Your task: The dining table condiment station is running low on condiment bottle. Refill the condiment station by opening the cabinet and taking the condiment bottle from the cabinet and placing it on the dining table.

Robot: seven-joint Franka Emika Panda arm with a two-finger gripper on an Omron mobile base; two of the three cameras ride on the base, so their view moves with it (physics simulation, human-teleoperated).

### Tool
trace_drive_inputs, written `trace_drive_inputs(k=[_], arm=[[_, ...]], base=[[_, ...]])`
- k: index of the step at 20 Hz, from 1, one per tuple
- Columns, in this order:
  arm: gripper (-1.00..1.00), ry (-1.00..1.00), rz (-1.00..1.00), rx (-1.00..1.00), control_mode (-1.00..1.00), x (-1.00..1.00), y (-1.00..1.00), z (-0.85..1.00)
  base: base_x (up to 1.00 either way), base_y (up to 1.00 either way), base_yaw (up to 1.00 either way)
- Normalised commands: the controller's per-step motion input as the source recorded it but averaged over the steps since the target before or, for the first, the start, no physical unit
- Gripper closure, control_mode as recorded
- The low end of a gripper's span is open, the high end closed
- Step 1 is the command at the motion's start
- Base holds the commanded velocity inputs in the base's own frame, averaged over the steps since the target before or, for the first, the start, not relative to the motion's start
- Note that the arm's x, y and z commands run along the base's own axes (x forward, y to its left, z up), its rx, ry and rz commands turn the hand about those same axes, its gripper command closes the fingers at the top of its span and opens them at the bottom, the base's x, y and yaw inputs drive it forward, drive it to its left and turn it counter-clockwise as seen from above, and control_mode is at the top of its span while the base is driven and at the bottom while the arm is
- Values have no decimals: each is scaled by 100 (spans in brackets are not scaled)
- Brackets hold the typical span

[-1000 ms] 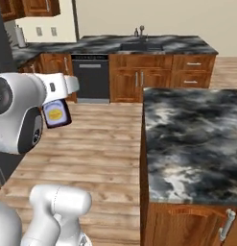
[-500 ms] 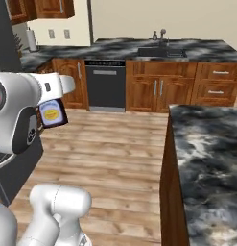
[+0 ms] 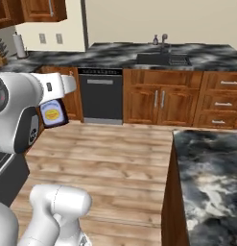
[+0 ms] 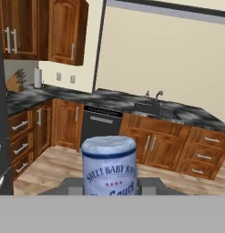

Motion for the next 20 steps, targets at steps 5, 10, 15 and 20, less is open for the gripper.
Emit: trace_drive_inputs(k=[5,10,15,20], arm=[[100,0,0,0,100,0,0,0],[100,0,0,0,100,0,0,0],[100,0,0,0,100,0,0,0],[100,0,0,0,100,0,0,0]], base=[[100,1,0],[100,0,-16],[100,0,-32],[100,0,-40]])
